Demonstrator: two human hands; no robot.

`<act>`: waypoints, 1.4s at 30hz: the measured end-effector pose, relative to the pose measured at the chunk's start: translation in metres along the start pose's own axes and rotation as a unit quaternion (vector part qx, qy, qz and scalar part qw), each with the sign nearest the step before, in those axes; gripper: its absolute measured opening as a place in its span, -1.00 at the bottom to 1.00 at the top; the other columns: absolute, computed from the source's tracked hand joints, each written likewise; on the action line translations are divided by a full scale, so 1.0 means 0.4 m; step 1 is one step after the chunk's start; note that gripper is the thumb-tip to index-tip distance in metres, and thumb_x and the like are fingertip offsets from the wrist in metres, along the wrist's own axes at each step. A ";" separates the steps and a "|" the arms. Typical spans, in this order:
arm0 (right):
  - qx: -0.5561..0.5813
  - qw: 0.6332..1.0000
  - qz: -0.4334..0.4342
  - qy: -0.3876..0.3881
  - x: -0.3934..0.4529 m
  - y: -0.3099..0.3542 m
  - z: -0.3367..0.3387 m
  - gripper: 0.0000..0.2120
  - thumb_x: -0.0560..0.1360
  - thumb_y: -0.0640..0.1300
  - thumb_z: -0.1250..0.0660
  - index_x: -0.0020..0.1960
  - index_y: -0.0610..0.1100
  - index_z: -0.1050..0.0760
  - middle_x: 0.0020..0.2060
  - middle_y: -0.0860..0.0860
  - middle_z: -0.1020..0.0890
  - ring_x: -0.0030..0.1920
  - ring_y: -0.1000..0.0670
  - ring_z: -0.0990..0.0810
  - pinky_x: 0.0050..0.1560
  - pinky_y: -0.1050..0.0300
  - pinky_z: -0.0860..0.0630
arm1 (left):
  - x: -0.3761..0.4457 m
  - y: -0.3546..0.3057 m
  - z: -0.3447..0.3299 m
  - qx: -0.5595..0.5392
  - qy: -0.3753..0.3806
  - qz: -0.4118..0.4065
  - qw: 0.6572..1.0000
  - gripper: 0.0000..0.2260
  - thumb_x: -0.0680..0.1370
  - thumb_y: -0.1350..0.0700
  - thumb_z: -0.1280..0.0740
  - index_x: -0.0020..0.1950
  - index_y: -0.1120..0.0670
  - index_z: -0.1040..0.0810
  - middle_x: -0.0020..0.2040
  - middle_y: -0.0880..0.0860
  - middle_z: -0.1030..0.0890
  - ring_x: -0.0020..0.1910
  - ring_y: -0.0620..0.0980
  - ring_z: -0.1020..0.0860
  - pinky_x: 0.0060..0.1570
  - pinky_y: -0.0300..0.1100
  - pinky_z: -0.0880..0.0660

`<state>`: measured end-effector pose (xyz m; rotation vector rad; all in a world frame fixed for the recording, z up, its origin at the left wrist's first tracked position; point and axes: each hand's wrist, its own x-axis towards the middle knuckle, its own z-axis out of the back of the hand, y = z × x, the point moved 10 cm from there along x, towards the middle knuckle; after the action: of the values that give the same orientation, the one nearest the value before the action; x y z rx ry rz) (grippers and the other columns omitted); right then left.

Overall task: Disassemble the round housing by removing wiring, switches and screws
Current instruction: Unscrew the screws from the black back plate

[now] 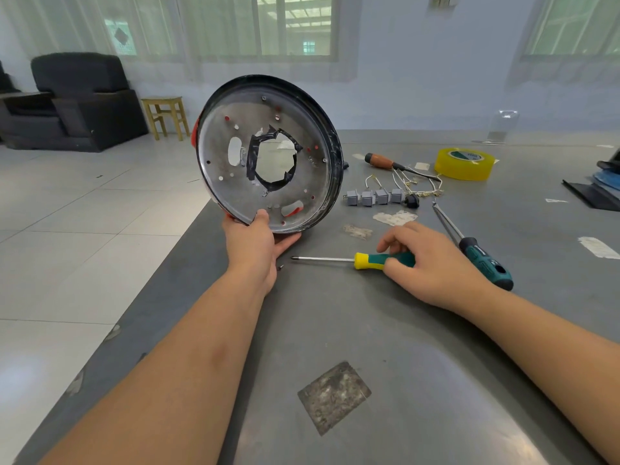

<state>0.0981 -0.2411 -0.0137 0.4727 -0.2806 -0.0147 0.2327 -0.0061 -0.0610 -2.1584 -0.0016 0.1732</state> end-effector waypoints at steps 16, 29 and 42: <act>-0.217 0.952 0.186 -0.112 0.056 0.347 -0.153 -0.72 0.55 0.15 -0.21 0.06 0.05 -0.63 -0.03 0.07 -0.59 0.03 -0.07 -0.54 0.05 -0.03 -0.38 | 0.020 -0.017 0.016 0.058 -0.005 -0.036 0.998 -0.68 0.68 0.26 -0.29 0.41 0.07 -0.38 0.23 0.12 -0.64 0.10 0.16 -0.69 -0.19 0.00 -0.68; -0.179 0.968 0.167 -0.059 0.103 0.330 -0.193 -0.77 0.59 0.13 -0.24 0.13 0.20 -0.63 0.04 0.15 -0.63 0.13 -0.02 -0.51 0.10 -0.03 -0.37 | 0.021 -0.003 0.009 -0.001 0.004 0.003 1.000 -0.63 0.69 0.32 -0.25 0.48 0.09 -0.35 0.31 0.15 -0.61 0.10 0.15 -0.68 -0.36 -0.01 -0.67; -0.153 0.963 0.208 -0.077 0.075 0.340 -0.163 -0.80 0.65 0.01 -0.22 0.11 -0.06 -0.55 0.04 0.00 -0.59 0.13 -0.10 -0.50 0.14 -0.03 -0.39 | 0.015 -0.011 0.011 0.011 0.009 -0.011 1.000 -0.65 0.70 0.31 -0.24 0.47 0.10 -0.39 0.31 0.20 -0.62 0.18 0.25 -0.67 -0.39 -0.07 -0.64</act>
<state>0.1376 -0.0929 0.0001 0.0975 -0.5182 0.3131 0.2382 0.0004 -0.0603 -2.1363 -0.0123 0.1398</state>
